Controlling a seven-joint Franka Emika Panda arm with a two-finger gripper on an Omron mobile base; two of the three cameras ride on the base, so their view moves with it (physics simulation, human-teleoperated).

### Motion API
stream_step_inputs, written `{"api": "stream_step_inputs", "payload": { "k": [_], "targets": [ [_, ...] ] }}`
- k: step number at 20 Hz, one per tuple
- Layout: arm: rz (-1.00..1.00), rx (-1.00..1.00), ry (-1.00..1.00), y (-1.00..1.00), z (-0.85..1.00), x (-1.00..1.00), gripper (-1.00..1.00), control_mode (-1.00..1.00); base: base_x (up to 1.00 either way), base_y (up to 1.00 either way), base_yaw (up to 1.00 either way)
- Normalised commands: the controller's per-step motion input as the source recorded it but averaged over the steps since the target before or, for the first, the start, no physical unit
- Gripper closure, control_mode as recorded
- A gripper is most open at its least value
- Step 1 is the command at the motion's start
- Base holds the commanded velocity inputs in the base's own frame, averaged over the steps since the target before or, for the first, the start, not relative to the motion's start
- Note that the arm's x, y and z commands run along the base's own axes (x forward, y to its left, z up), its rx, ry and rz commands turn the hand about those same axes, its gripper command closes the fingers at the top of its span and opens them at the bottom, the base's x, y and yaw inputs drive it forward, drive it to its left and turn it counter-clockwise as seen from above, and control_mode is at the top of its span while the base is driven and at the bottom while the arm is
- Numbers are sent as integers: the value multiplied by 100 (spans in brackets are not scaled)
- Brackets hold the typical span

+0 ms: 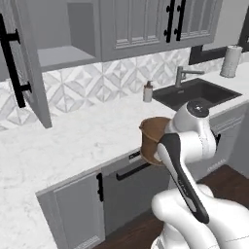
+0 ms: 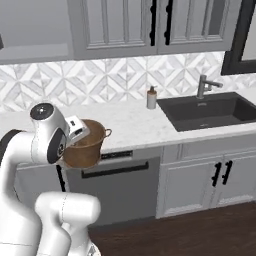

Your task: Open the cabinet, pick up the bread from the cabinet and place it in the basket. Then move the basket to the dining counter.

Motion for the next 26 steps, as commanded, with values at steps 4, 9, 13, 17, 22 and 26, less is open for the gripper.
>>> {"api": "stream_step_inputs", "payload": {
  "k": [4,9,13,17,22,26],
  "targets": [
    [0,0,0,0,0,0,100,100,7,-5,-81],
    [0,0,0,0,0,0,100,100,6,-6,-81],
    [0,0,0,0,0,0,100,100,5,-6,-82],
    [0,0,0,0,0,0,100,100,7,-7,-81],
    [0,0,0,0,0,0,100,100,33,-18,-72],
    [0,0,0,0,0,0,100,100,90,-57,-34]
  ]
}}
